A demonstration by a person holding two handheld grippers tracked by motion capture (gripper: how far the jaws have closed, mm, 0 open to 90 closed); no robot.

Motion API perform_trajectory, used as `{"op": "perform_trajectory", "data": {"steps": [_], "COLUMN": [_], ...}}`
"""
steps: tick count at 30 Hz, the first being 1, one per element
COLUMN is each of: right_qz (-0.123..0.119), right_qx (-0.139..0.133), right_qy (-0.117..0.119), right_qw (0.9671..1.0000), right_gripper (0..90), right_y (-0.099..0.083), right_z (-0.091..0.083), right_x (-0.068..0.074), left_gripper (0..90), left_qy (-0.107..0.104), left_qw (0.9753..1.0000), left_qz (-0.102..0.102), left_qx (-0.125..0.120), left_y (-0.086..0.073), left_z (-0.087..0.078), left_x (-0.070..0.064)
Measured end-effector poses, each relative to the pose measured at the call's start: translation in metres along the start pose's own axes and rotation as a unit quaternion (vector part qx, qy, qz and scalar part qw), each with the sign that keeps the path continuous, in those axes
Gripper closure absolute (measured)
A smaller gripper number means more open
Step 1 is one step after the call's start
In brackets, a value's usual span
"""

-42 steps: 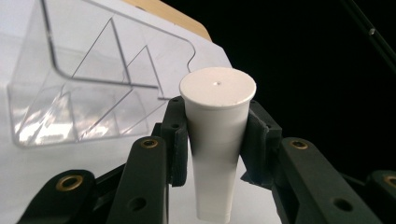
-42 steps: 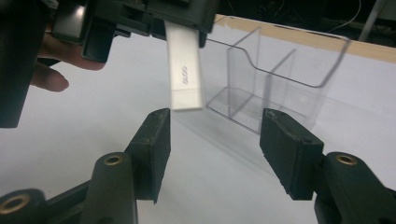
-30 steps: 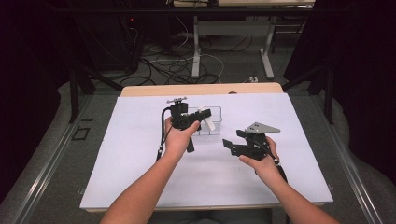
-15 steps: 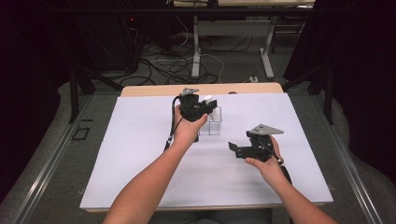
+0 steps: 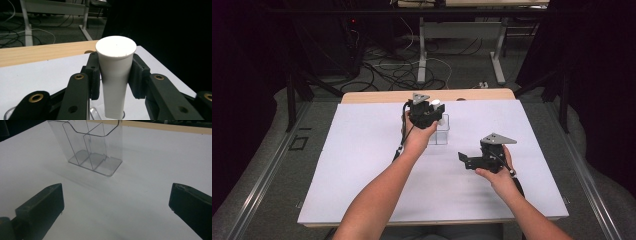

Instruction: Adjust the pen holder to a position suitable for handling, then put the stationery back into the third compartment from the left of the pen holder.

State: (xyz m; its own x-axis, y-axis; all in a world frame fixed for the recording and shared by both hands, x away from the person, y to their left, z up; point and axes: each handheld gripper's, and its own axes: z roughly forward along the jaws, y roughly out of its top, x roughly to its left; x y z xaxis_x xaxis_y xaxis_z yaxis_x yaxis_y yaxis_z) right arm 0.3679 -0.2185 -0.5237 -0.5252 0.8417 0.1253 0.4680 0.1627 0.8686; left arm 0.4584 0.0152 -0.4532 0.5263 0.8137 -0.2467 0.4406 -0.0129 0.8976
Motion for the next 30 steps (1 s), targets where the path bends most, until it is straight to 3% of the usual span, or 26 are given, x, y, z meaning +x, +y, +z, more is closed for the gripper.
{"op": "perform_trajectory", "data": {"steps": [3, 15, 30], "right_qz": [0.004, 0.008, 0.017], "right_qx": [0.001, 0.006, 0.009], "right_qy": [-0.004, -0.004, 0.006], "right_qw": [1.0, 0.9999, 0.9998], "right_gripper": [0.0, 0.0, 0.0], "right_y": [0.0, -0.003, -0.004], "right_z": [0.0, 0.002, 0.006], "right_x": [0.0, -0.003, -0.005], "left_gripper": [66.5, 66.5, 66.5], "left_qy": [0.008, 0.02, 0.03], "left_qw": [0.9999, 0.9997, 0.9992], "left_qz": [0.009, 0.014, 0.02], "left_qx": [0.001, -0.003, 0.018], "left_y": [-0.002, -0.011, -0.031], "left_z": [0.003, 0.014, 0.026], "left_x": [0.0, -0.002, 0.001]}}
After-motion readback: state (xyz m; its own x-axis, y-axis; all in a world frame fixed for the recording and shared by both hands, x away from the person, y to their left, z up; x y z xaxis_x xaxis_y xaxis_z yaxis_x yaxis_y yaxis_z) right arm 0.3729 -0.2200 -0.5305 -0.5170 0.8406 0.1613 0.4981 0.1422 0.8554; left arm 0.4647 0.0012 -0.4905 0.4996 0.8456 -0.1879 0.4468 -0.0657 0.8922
